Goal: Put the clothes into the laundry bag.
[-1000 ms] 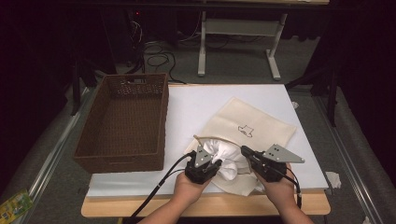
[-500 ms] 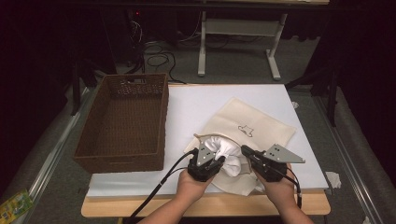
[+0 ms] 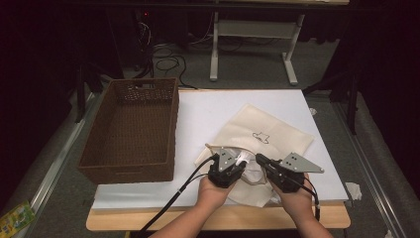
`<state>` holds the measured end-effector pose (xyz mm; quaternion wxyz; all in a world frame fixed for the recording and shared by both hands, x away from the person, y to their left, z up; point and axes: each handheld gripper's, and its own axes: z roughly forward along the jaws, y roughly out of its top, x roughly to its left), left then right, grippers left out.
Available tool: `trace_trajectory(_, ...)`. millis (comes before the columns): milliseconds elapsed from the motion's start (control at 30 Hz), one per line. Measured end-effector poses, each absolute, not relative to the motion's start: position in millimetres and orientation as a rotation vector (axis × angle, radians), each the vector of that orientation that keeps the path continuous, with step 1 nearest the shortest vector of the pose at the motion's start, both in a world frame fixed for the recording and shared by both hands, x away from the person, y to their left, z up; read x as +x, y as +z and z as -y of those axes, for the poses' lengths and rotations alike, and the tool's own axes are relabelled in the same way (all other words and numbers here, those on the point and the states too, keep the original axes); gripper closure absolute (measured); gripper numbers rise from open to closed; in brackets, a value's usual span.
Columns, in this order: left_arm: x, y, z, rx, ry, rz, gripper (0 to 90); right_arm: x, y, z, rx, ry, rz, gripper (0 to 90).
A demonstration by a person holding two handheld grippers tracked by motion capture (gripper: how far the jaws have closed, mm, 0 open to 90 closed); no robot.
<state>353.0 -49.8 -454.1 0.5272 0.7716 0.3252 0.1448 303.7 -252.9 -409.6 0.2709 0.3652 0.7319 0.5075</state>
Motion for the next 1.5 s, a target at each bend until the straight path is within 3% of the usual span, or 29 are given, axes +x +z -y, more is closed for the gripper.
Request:
trace_trajectory(900,405,-472,109,1.813,0.349,-0.794,72.4,308,-411,263,1.043,1.387,-1.932,88.2)
trace_trajectory(967,405,-472,108,1.812,0.339,-0.793,69.6,308,-412,264,1.036,1.385,-1.931,88.2)
trace_trajectory(1233,394,-462,94,1.864,0.318,-0.734,44.8,308,-413,264,1.045,1.382,-1.935,88.0)
trace_trajectory(1500,380,-458,75,1.859,0.318,-0.715,41.7,307,-413,262,1.035,1.375,-1.938,88.0)
